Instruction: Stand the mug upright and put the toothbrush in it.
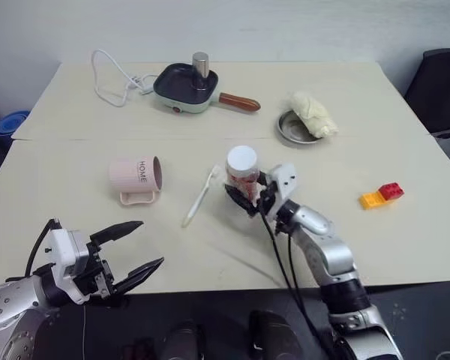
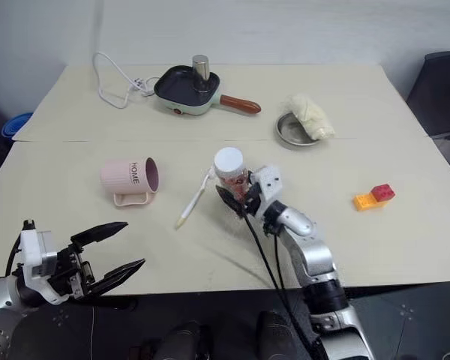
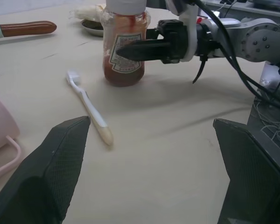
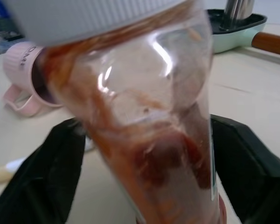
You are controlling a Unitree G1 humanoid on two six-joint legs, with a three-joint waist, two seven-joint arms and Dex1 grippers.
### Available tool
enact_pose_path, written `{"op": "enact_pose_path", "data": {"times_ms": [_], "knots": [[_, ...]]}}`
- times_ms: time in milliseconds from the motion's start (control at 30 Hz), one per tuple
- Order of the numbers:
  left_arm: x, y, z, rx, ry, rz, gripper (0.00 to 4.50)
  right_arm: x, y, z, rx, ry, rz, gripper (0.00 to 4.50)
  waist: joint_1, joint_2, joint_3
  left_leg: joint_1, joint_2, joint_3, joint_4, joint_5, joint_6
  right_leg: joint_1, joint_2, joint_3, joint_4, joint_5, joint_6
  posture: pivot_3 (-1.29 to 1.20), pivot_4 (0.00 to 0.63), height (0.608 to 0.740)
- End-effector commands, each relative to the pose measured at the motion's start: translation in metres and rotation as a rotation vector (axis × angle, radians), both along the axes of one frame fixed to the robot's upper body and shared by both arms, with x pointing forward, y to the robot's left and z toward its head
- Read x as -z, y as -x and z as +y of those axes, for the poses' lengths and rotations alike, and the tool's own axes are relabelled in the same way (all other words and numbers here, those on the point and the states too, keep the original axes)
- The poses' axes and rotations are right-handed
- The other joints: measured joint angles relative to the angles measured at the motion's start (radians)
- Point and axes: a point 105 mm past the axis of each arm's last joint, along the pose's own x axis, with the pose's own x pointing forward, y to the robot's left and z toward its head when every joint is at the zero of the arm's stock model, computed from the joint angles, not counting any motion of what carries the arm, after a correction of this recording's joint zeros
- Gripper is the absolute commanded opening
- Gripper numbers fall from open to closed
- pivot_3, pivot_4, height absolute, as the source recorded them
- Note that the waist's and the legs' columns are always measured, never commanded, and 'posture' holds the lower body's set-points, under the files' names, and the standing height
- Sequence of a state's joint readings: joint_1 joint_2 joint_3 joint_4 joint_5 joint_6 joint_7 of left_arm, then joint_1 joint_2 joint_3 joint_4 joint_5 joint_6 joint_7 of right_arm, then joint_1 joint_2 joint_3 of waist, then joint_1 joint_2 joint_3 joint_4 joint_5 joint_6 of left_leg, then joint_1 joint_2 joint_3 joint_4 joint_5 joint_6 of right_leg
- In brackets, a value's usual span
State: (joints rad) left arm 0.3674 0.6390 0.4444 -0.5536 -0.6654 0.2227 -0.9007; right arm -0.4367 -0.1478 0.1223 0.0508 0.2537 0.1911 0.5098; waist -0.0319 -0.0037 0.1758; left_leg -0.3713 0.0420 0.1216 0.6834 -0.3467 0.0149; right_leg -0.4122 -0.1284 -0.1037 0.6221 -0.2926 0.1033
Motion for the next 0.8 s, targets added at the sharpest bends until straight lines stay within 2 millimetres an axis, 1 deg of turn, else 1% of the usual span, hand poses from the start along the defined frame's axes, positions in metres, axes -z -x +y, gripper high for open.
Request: {"op": "enact_pose_path", "data": {"times_ms": [33,67,133,200,267,300,333,367,400,500,600,667,767,800], "knots": [[-0.007,0.002,-0.006,0.015,0.006,-0.034,4.5,-0.012,-0.002,-0.005,0.024,-0.022,-0.058,2.88,0.003,0.0,0.0,0.0,0.0,0.0,0.0,0.0,0.0,0.0,0.0,0.0,0.0,0.0,0.0,0.0,0.15,0.74],[-0.007,0.001,-0.007,0.018,0.009,-0.036,4.5,-0.016,-0.001,-0.008,0.015,-0.035,-0.071,2.61,0.004,0.0,0.0,0.0,0.0,0.0,0.0,0.0,0.0,0.0,0.0,0.0,0.0,0.0,0.0,0.0,0.15,0.74],[-0.007,-0.002,-0.01,0.028,0.017,-0.04,4.5,-0.025,0.002,-0.017,-0.008,-0.071,-0.094,2.29,0.003,0.0,0.0,-0.001,-0.001,0.0,0.0,0.0,0.001,0.0,-0.001,0.0,0.0,0.0,0.0,0.0,0.15,0.74],[-0.007,-0.004,-0.014,0.047,0.022,-0.041,4.5,-0.038,0.01,-0.03,-0.044,-0.125,-0.131,2.13,0.004,0.0,0.0,-0.001,-0.001,0.0,0.0,0.0,0.001,0.0,-0.001,0.0,0.0,0.0,0.0,0.0,0.15,0.74],[-0.006,-0.007,-0.018,0.062,0.031,-0.043,4.5,-0.049,0.017,-0.046,-0.06,-0.155,-0.164,2.12,0.005,0.0,0.0,-0.001,-0.001,0.0,0.0,0.0,0.001,0.0,-0.001,-0.001,0.0,0.0,0.0,0.0,0.15,0.74],[-0.006,-0.008,-0.02,0.071,0.034,-0.043,4.5,-0.055,0.02,-0.057,-0.05,-0.17,-0.187,2.12,0.004,0.001,0.0,-0.001,-0.001,0.0,0.0,0.0,0.001,0.0,-0.001,0.0,-0.001,0.0,0.0,0.0,0.15,0.74],[-0.005,-0.01,-0.022,0.083,0.039,-0.041,4.5,-0.06,0.022,-0.079,-0.002,-0.167,-0.202,2.12,0.005,0.001,0.0,-0.001,-0.001,0.0,0.0,-0.001,0.001,0.0,-0.001,0.0,-0.001,0.0,0.0,0.0,0.15,0.74],[-0.005,-0.011,-0.024,0.092,0.042,-0.039,4.5,-0.063,0.024,-0.094,0.03,-0.163,-0.212,2.12,0.005,0.001,0.0,-0.001,-0.001,0.0,0.0,-0.001,0.001,0.0,-0.001,0.0,-0.001,0.0,0.0,0.0,0.15,0.74],[-0.003,-0.013,-0.026,0.102,0.044,-0.035,4.5,-0.064,0.028,-0.113,0.067,-0.148,-0.215,2.12,0.006,0.001,0.0,-0.001,-0.001,0.0,0.0,-0.001,0.001,0.0,-0.001,0.0,-0.001,0.0,0.0,0.0,0.15,0.74],[0.0,-0.018,-0.03,0.131,0.048,-0.029,4.5,-0.056,0.044,-0.164,0.183,-0.074,-0.191,2.12,0.017,0.001,0.0,-0.001,-0.001,-0.001,0.0,-0.001,0.002,0.001,-0.001,-0.001,-0.002,0.0,0.0,0.0,0.15,0.74],[0.0,-0.023,-0.033,0.154,0.05,-0.032,4.5,-0.043,0.057,-0.201,0.294,-0.029,-0.156,2.12,0.02,0.001,0.0,0.0,-0.001,0.0,-0.001,-0.001,0.002,0.001,0.0,-0.001,-0.002,0.0,0.0,0.0,0.15,0.74],[-0.002,-0.026,-0.034,0.173,0.047,-0.039,4.5,-0.032,0.064,-0.231,0.391,0.008,-0.126,2.12,0.013,0.001,0.0,0.001,-0.001,0.002,-0.001,-0.001,0.002,0.001,0.0,0.0,-0.002,0.0,0.001,0.0,0.15,0.74],[-0.003,-0.03,-0.037,0.194,0.041,-0.05,4.5,-0.019,0.071,-0.261,0.474,0.03,-0.091,2.12,0.006,0.001,0.0,0.002,-0.001,0.002,-0.001,0.0,0.002,0.001,0.0,0.001,-0.002,0.0,0.001,0.0,0.15,0.74],[-0.004,-0.031,-0.037,0.201,0.038,-0.054,4.5,-0.015,0.072,-0.267,0.492,0.031,-0.08,2.12,0.004,0.001,0.0,0.002,-0.001,0.002,-0.001,0.0,0.002,0.001,0.0,0.001,-0.002,0.0,0.001,0.0,0.15,0.74]]}}
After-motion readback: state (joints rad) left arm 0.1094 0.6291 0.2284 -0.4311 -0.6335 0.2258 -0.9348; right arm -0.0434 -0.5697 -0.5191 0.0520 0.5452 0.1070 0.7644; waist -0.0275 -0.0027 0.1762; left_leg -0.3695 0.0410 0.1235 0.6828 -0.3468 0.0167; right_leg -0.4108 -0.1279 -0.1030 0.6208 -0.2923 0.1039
